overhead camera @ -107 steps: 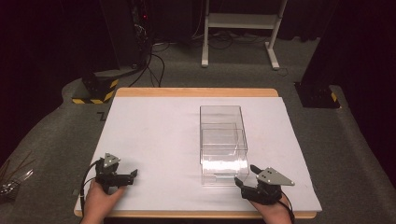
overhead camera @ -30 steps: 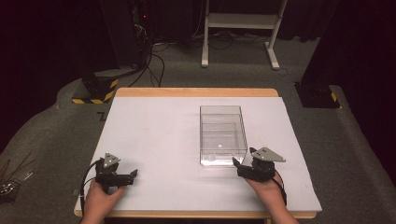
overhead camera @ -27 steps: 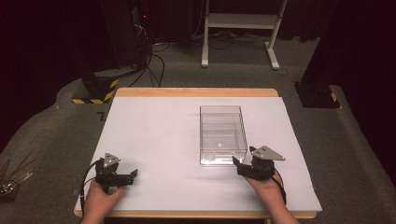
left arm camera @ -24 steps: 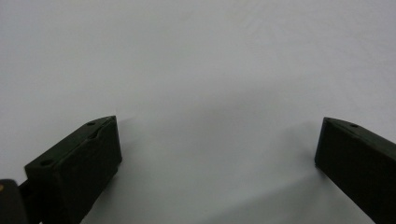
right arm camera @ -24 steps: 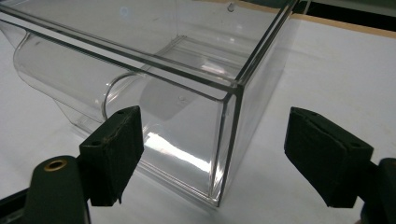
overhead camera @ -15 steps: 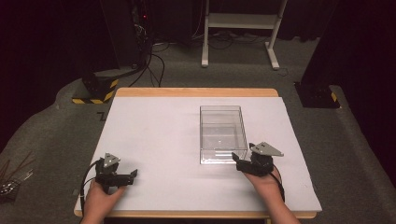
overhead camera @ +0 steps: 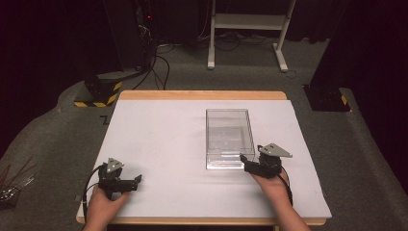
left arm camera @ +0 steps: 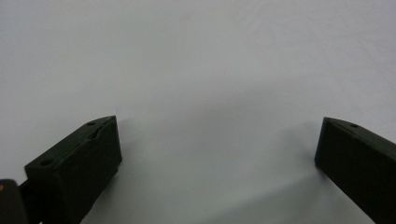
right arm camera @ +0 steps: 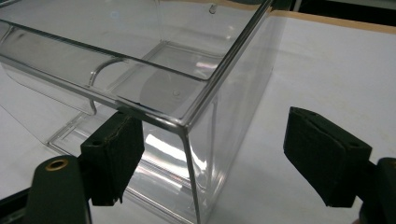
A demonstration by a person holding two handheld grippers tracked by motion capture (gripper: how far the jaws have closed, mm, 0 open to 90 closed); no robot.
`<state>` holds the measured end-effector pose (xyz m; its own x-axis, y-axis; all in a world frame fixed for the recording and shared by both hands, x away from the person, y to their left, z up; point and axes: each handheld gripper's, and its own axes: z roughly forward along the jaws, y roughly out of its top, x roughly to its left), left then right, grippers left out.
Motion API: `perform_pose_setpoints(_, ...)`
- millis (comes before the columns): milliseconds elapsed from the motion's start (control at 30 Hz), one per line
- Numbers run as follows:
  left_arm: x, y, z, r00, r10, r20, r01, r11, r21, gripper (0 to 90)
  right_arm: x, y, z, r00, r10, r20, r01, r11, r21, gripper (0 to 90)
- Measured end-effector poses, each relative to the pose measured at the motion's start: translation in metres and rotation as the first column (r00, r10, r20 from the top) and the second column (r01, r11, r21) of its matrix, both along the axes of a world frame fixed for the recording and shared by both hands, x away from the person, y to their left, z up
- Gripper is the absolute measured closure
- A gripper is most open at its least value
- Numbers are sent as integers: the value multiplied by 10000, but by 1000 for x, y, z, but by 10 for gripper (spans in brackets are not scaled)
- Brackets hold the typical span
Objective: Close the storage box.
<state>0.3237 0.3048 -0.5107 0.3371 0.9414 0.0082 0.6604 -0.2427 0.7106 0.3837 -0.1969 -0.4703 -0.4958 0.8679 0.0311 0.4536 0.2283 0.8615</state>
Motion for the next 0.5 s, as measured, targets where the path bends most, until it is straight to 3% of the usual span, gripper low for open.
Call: perform_pose_setpoints(500, 0, 0, 0, 10000, -1, 5, 1, 10000, 9, 6, -8, -2, 4, 9999, 145, -14, -145, 9998, 123, 255)
